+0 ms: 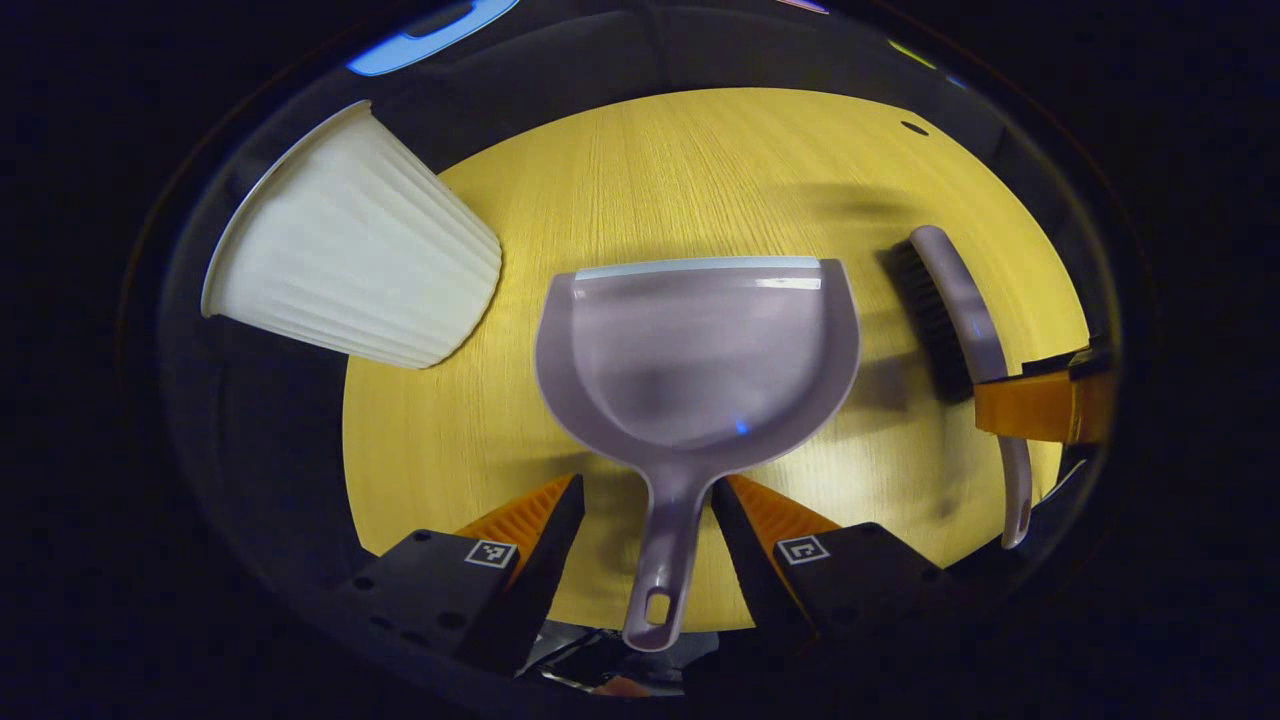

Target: Pick up the small broom and dustpan from the desktop, sweep the trash into the dustpan with the broom, and then empty the trash into the garbage bin.

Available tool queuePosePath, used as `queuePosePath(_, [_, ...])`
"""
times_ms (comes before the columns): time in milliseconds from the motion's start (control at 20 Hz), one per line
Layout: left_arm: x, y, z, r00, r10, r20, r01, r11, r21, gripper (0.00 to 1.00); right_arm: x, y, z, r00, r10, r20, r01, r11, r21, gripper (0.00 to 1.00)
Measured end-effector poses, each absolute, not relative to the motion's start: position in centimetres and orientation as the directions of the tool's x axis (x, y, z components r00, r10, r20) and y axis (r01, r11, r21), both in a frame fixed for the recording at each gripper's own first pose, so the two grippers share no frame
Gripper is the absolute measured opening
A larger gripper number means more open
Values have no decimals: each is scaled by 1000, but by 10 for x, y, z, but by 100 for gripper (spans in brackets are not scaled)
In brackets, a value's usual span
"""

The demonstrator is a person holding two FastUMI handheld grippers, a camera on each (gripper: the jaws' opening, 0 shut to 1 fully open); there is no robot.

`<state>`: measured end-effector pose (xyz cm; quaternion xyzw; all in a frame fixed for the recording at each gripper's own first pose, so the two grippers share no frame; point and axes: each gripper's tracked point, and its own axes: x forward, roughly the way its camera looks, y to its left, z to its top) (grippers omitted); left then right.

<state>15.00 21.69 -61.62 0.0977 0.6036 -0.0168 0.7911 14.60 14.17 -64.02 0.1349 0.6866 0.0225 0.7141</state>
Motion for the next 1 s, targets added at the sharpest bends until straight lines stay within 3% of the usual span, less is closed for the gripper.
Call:
queuePosePath(150, [149,214,-599,287,63,-956,159,981,113,77,146,140,-630,74,220,-973,138,964,228,97])
queuePosePath(600, [157,214,-511,483,-2,-876,157,984,84,77,149,134,-565,219,222,-950,92,965,247,97])
queuePosePath(800, [160,201,-451,629,-116,-769,137,990,-37,77,154,128,-497,396,193,-898,43,973,228,96])
queuePosePath(900, [157,206,-418,717,-172,-676,131,985,-112,78,164,127,-444,557,161,-815,34,976,217,96])
queuePosePath(1000, [151,217,-385,809,-174,-561,115,984,-138,78,171,125,-387,742,116,-660,20,980,196,96])
